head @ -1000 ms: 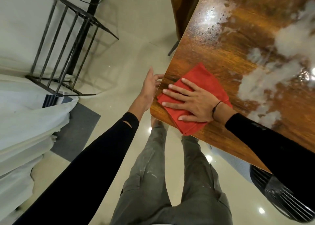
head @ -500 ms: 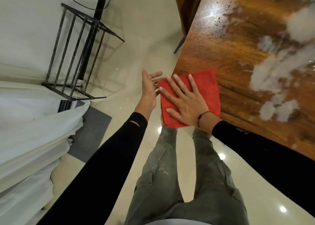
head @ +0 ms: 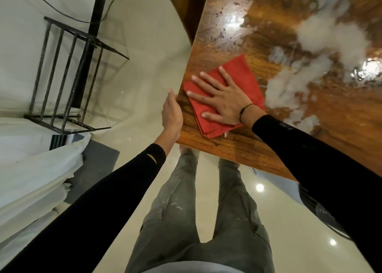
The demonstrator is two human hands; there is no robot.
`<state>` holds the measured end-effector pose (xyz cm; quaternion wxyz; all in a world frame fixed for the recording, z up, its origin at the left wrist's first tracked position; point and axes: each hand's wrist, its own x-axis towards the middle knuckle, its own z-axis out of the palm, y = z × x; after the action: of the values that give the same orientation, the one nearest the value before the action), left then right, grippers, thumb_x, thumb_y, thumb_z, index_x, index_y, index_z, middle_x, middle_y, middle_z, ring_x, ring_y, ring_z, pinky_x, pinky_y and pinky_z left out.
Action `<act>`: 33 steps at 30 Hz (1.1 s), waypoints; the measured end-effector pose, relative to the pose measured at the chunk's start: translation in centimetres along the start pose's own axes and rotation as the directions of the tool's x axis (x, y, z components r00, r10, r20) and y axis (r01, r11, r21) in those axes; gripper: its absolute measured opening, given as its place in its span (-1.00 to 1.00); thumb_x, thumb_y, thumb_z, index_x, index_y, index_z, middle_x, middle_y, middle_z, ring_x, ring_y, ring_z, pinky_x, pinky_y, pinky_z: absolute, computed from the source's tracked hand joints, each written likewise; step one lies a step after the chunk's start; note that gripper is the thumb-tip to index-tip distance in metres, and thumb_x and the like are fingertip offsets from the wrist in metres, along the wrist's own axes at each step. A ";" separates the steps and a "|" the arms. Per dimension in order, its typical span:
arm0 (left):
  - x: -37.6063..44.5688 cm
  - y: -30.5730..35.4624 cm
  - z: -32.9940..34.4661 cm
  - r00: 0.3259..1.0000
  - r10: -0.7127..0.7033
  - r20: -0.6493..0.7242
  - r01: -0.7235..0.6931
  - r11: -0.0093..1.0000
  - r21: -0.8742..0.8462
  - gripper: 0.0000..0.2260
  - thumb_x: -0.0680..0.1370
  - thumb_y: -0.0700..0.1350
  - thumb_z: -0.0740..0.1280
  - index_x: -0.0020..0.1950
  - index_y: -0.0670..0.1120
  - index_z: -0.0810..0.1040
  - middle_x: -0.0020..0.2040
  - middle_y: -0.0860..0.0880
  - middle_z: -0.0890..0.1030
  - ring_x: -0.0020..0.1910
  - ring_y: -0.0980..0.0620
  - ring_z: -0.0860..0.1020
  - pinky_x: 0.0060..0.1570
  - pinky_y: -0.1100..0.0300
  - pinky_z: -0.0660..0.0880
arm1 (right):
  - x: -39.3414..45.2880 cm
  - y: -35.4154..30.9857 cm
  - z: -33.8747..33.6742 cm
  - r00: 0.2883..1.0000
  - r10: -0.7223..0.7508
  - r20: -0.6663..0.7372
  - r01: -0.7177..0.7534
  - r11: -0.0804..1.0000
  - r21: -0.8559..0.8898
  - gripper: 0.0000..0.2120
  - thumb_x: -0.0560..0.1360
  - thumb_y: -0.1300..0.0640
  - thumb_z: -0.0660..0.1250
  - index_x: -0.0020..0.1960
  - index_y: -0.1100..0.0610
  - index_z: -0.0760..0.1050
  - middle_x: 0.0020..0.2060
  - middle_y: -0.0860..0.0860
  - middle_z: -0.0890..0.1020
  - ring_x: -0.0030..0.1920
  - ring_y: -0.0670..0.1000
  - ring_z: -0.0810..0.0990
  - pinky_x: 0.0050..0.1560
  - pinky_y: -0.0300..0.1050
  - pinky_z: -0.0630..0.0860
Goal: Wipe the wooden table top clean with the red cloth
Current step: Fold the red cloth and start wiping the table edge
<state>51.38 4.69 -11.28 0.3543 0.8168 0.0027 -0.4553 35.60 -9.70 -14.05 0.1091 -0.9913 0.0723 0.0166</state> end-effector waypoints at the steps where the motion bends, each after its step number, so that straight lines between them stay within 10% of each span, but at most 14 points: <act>1: -0.3 0.0 0.2 0.999 0.035 -0.020 -0.034 0.997 0.070 -0.33 0.75 0.34 -0.13 0.49 -0.02 0.56 0.38 -0.05 0.66 0.40 -0.15 0.60 0.53 -0.25 0.45 | 0.0 0.3 -0.3 0.993 0.117 -0.030 -0.118 0.993 -0.003 -0.25 0.76 -0.46 -0.07 0.86 -0.19 -0.09 0.85 0.05 -0.08 0.85 0.18 -0.05 0.72 0.57 -0.17; 5: -0.8 -0.4 1.2 0.956 0.287 -0.064 -0.248 0.904 0.347 -0.53 0.82 0.21 -0.07 0.50 -0.03 0.43 0.27 0.00 0.59 0.32 -0.14 0.59 0.38 -0.15 0.52 | -0.9 -0.8 -0.9 0.816 0.567 -0.110 -0.565 0.824 0.047 -0.26 0.77 -0.44 -0.04 0.86 -0.17 -0.04 0.85 0.06 -0.08 0.84 0.19 -0.03 0.66 0.68 -0.09; 10: -0.6 -0.9 2.7 0.652 0.748 0.120 -0.649 0.470 0.598 -0.55 0.85 -0.02 0.10 0.75 -0.05 0.30 0.74 -0.16 0.28 0.71 -0.13 0.27 0.66 -0.04 0.20 | -2.1 -6.2 0.2 0.467 0.877 -0.109 -0.860 0.480 0.175 -0.26 0.78 -0.37 0.00 0.86 -0.09 -0.02 0.85 0.13 -0.05 0.84 0.24 -0.07 0.68 0.65 -0.16; 13: -0.4 -2.4 2.9 0.545 0.748 0.378 -0.694 0.150 0.705 -0.49 0.84 0.00 0.05 0.81 -0.06 0.15 0.82 -0.14 0.08 0.81 -0.13 0.05 0.77 -0.17 0.03 | -4.3 -8.1 1.7 0.547 0.831 -0.099 -0.814 0.556 0.172 -0.26 0.78 -0.36 0.01 0.87 -0.08 -0.04 0.85 0.13 -0.07 0.84 0.23 -0.08 0.70 0.60 -0.23; 17: -0.2 -2.5 2.4 0.516 0.758 0.400 -0.730 0.144 0.668 -0.41 0.81 0.14 0.06 0.82 -0.04 0.10 0.83 -0.11 0.04 0.82 -0.08 0.00 0.78 -0.11 -0.05 | -10.2 -7.4 2.5 0.819 0.571 -0.055 -0.566 0.820 0.080 -0.23 0.77 -0.42 -0.02 0.87 -0.12 -0.06 0.85 0.09 -0.13 0.85 0.21 -0.09 0.71 0.58 -0.17; 21: -0.5 -2.2 2.7 0.531 0.752 0.391 -0.681 0.104 0.725 -0.37 0.80 0.17 0.09 0.83 -0.01 0.05 0.83 -0.12 0.02 0.82 -0.09 -0.01 0.78 -0.11 -0.03 | -13.4 -4.2 1.8 0.924 0.382 0.007 -0.382 0.924 0.007 -0.23 0.76 -0.44 -0.03 0.86 -0.14 -0.07 0.85 0.07 -0.09 0.85 0.18 -0.09 0.74 0.53 -0.16; 33: -0.8 -1.8 3.1 0.539 0.750 0.383 -0.629 0.056 0.775 -0.36 0.78 0.12 0.14 0.83 -0.02 0.03 0.83 -0.14 0.03 0.81 -0.14 0.01 0.77 -0.13 -0.05 | -7.3 -3.2 0.4 0.747 0.657 -0.099 -0.650 0.754 0.098 -0.25 0.79 -0.36 0.00 0.87 -0.06 -0.03 0.85 0.14 -0.06 0.84 0.21 -0.08 0.78 0.42 -0.10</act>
<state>47.98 4.47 -12.72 0.0690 0.7959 -0.5909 -0.1123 28.83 -5.51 -13.44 0.1200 -0.8987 0.4217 -0.0118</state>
